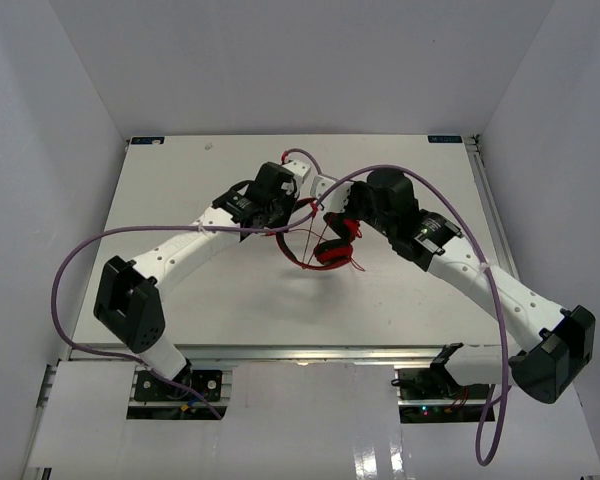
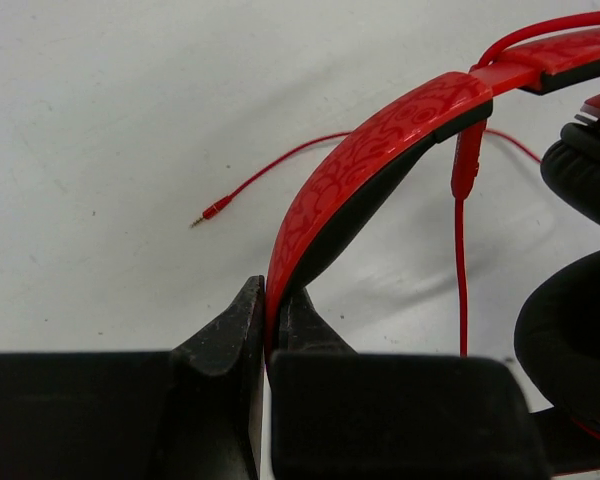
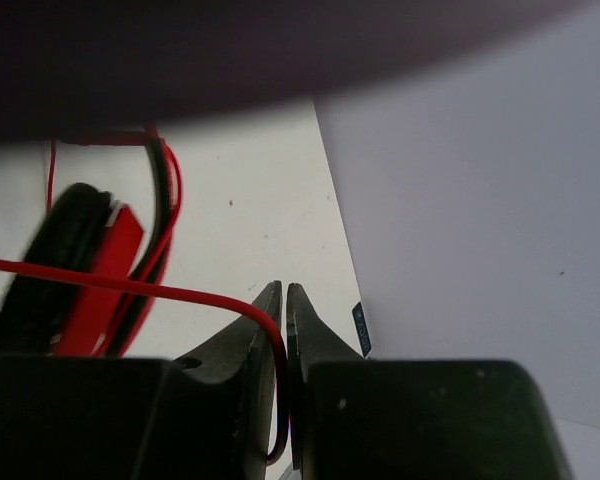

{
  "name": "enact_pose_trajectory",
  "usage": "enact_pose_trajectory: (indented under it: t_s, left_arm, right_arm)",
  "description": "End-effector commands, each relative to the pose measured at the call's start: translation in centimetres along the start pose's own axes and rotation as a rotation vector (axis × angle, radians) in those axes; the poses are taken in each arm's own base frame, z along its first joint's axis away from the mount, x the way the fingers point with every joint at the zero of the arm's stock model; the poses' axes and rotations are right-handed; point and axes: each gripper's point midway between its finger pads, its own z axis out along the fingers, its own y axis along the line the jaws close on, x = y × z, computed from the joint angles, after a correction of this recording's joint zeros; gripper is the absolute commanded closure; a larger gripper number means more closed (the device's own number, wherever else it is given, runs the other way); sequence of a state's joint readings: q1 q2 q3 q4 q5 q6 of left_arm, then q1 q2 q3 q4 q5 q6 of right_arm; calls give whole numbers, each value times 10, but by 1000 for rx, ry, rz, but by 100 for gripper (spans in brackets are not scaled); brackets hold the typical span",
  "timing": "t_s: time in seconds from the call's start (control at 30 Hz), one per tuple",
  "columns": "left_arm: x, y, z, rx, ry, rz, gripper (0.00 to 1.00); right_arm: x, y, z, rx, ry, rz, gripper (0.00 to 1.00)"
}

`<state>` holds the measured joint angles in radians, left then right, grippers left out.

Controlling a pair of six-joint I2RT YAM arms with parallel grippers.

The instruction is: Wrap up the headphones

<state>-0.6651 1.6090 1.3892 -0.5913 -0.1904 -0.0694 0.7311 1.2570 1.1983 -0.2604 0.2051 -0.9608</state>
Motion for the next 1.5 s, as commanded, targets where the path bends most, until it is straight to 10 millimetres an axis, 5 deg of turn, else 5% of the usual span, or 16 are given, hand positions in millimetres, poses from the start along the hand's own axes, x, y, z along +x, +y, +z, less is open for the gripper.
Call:
enact_pose_trajectory:
  t_s: [0.0,0.3,0.57,0.8,1.03,1.1,1.2,1.3,1.47]
  left_arm:
    - [-40,-17,-59,183,-211,103,100]
    - [-44,-65,-102,495,-287,123,100]
    - [-93,-88,-141,629,-383,11,100]
    - [-155,-94,-184,675,-506,-78,100]
    - [-177,-82,-189,599,-528,-118,100]
    - [-179,-78,-187,572,-532,-124,100]
    - [-181,-76,-187,561,-538,-126,100]
    - [-183,-77,-190,572,-545,-123,100]
    - [-179,-76,-189,562,-542,-123,100]
  right_arm:
    - [16,-40,-1,141,-23,73,88]
    - [35,-1,13,-221,-279,390,84]
    - [-24,70,-18,-696,-634,662,74]
    - [-57,84,-32,-852,-792,806,56]
    - [-76,105,-47,-968,-818,883,47]
    - [-72,112,-44,-944,-782,898,47]
    - [-38,100,3,-628,-534,939,48]
    - [27,53,40,-162,-240,1007,39]
    - [61,18,39,47,-147,1043,30]
